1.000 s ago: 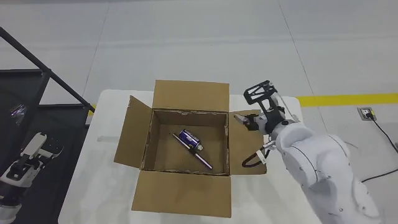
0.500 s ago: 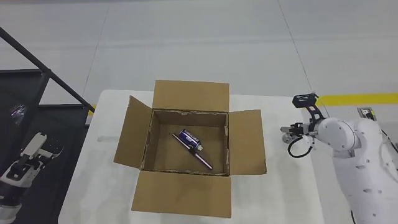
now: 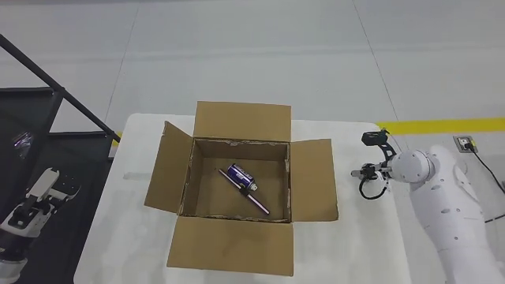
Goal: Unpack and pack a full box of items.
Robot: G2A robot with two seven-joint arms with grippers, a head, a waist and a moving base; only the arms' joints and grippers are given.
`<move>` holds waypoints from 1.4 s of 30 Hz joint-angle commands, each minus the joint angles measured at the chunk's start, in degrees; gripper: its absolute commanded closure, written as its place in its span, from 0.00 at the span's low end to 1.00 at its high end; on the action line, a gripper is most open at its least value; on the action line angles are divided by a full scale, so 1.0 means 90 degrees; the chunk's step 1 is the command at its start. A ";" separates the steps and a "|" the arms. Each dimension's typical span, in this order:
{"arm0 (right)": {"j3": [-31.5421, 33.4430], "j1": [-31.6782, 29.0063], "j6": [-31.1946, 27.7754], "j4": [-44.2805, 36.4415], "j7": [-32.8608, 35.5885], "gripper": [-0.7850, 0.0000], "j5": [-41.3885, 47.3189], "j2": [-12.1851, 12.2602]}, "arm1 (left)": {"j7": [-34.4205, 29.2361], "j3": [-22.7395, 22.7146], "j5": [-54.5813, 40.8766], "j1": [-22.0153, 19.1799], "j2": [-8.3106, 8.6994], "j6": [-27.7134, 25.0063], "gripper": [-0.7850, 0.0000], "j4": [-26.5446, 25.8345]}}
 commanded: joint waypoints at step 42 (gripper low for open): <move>-0.4923 0.1285 0.1034 -0.2828 0.0314 1.00 0.0694 -0.1136 | 0.0000 0.0000 0.0000 0.0000 0.0000 0.0000 0.00 0.0000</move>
